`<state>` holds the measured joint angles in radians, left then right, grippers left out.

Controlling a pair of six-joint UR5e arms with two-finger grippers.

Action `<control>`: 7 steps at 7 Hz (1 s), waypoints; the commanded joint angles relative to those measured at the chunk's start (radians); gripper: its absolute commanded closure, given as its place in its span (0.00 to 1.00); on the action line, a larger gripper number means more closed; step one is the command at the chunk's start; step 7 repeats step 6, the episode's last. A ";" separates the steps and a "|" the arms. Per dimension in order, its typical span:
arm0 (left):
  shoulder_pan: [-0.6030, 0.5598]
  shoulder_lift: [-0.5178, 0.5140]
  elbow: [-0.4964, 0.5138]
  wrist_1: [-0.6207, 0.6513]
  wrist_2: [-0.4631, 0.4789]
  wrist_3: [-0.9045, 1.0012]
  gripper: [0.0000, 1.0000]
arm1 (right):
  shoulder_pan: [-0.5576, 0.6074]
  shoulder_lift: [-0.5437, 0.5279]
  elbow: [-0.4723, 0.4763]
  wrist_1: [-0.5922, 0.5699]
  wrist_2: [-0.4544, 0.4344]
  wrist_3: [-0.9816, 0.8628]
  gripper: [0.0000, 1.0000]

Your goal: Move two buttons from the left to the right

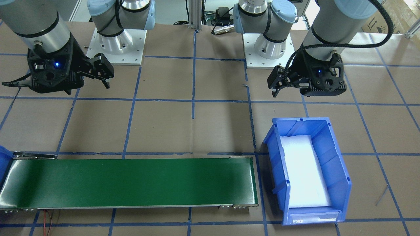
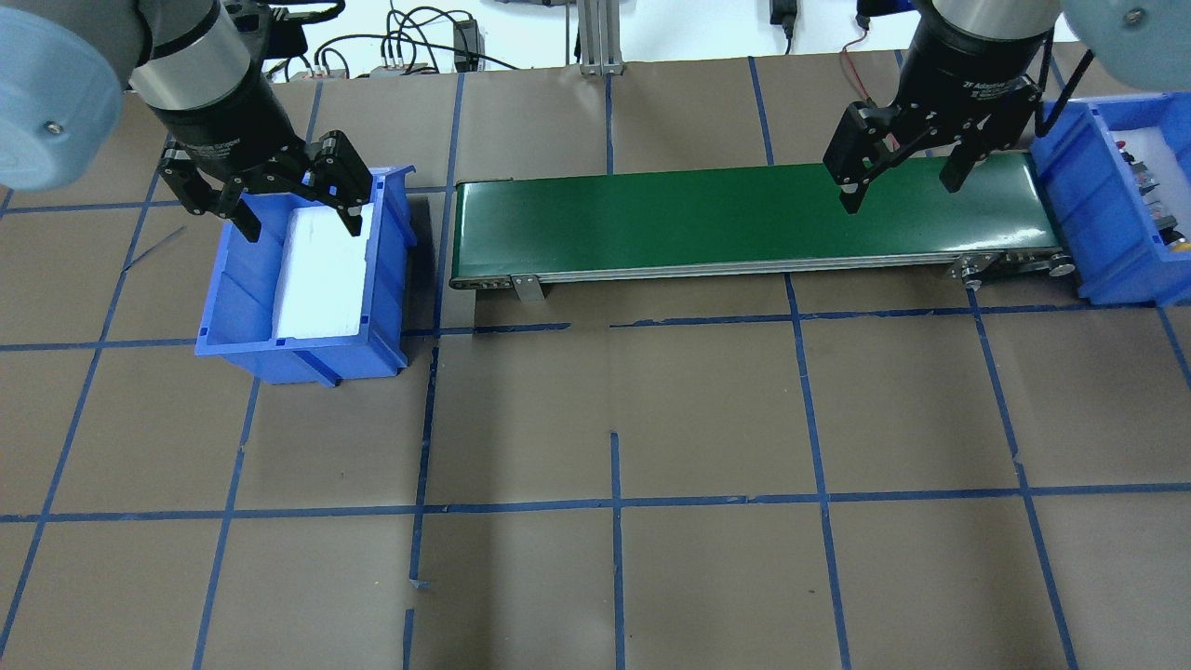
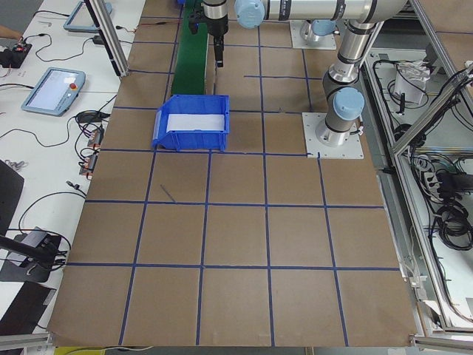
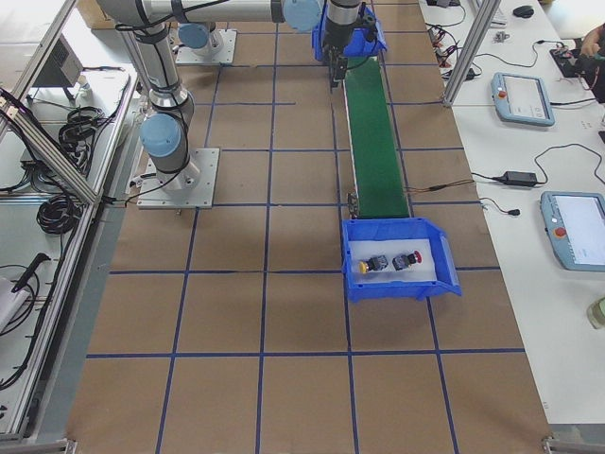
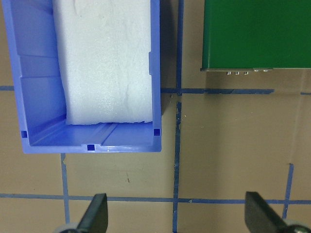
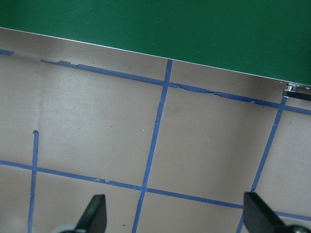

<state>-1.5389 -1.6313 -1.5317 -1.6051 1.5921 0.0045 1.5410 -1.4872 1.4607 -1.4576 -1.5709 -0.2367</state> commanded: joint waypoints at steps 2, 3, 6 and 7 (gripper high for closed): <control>0.000 0.001 -0.001 0.001 0.000 0.002 0.00 | -0.001 0.008 0.004 -0.001 0.002 -0.003 0.00; 0.000 0.001 -0.001 0.001 0.000 0.002 0.00 | -0.004 0.008 0.004 0.000 0.002 -0.006 0.00; 0.000 0.001 -0.002 0.001 0.000 0.002 0.00 | -0.009 0.010 0.004 -0.001 0.002 -0.010 0.00; 0.000 0.001 -0.002 0.001 0.000 0.002 0.00 | -0.009 0.010 0.004 -0.001 0.002 -0.010 0.00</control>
